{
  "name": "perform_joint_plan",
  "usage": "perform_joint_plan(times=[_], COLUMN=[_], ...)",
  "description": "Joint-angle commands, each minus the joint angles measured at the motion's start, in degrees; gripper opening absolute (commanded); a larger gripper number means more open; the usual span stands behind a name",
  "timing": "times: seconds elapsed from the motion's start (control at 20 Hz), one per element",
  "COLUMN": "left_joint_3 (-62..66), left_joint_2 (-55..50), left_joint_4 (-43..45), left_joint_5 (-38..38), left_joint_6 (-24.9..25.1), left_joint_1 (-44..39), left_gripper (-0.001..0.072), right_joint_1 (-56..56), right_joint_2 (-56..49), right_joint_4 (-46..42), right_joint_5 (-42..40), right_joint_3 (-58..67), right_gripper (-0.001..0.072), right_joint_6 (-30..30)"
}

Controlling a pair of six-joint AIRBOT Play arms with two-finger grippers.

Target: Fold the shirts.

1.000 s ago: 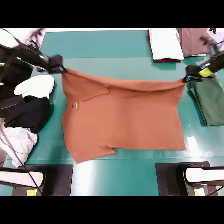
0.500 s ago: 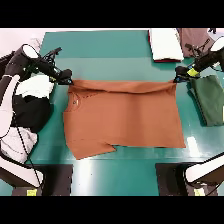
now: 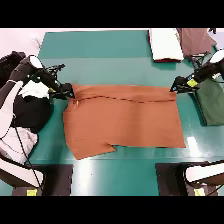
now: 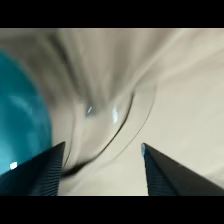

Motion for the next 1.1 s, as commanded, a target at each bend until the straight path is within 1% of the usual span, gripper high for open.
perform_joint_plan(times=[0.0,0.1,0.2,0.35,0.45,0.55,0.65,0.9,0.95,1.0,1.05], left_joint_3=[-5.0,-14.8,-27.8,-44.9,-52.8,-57.9,-60.9,-64.8,-64.8,-64.8,-64.7], left_joint_2=[7.3,15.7,24.9,36.9,42.7,46.2,46.8,46.7,46.7,46.7,46.7], left_joint_4=[4.4,4.3,4.2,3.7,2.7,-0.5,-4.7,-11.4,-12.0,-12.2,-12.7], left_joint_5=[0.3,2.4,4.1,4.7,4.7,5.6,8.1,17.8,18.5,18.4,18.1], left_joint_6=[-2.5,-2.6,-3.9,-6.3,-8.3,-8.5,-8.2,-8.6,-9.0,-10.1,-10.1], left_joint_1=[0.0,-0.1,0.0,-0.1,-0.1,-0.1,-0.6,-11.1,-12.5,-13.6,-14.2], left_gripper=[0.0567,0.0568,0.0567,0.0568,0.0567,0.0568,0.0568,0.0567,0.0567,0.0550,0.0400], right_joint_1=[-2.7,-4.2,-5.1,-5.2,-5.1,-5.1,-5.1,-5.1,-5.1,-5.2,-5.2], right_joint_2=[6.5,13.2,19.0,24.9,26.7,27.3,27.3,27.3,27.3,27.3,27.3], right_joint_4=[0.1,0.1,0.1,0.2,0.6,0.6,0.6,0.6,0.5,0.5,0.5], right_joint_5=[1.7,0.6,-1.2,-4.0,-5.1,-5.0,-4.8,-3.3,-3.2,-2.8,-2.3], right_joint_3=[-4.2,-10.3,-16.0,-21.7,-23.1,-23.3,-23.3,-23.3,-23.3,-23.3,-23.3], right_gripper=[0.0451,0.0451,0.0451,0.0451,0.0451,0.0452,0.0451,0.0451,0.0451,0.0451,0.0451], right_joint_6=[0.0,0.0,0.0,-0.2,-0.2,-0.2,-0.2,-0.2,-0.2,-0.2,-0.3])
